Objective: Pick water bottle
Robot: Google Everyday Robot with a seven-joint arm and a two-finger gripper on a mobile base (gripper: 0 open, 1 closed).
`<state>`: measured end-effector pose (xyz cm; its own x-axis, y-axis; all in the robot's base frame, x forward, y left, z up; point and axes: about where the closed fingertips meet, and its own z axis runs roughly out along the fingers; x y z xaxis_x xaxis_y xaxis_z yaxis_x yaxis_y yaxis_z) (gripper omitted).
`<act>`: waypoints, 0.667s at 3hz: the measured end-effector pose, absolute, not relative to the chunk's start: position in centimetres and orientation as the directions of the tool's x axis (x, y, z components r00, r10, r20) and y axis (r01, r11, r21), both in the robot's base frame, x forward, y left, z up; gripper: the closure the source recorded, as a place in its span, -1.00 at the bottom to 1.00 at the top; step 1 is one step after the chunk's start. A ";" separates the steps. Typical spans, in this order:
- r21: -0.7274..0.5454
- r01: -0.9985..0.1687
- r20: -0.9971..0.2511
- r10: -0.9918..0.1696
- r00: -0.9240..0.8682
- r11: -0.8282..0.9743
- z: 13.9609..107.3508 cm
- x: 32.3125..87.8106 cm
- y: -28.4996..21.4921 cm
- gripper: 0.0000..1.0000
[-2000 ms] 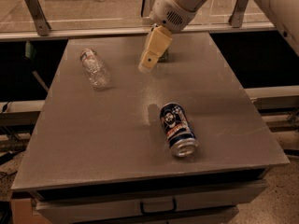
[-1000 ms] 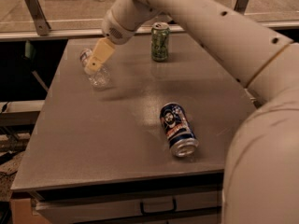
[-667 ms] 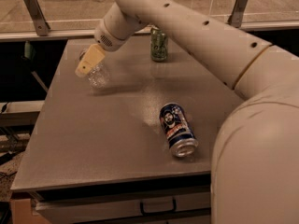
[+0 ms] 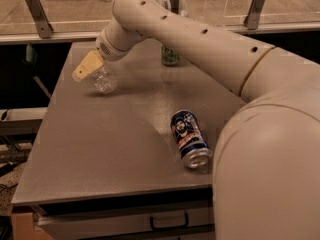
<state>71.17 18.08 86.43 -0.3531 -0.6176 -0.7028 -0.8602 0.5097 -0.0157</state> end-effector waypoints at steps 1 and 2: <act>0.036 -0.823 -0.668 -0.599 -0.442 0.567 85.2 71.1 18.3 -0.66; 0.060 -0.793 -0.640 -0.587 -0.496 0.606 84.5 70.9 18.2 -0.19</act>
Offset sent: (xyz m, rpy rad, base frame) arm -0.0032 -0.0034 -0.0237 -0.0410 0.1518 -0.1771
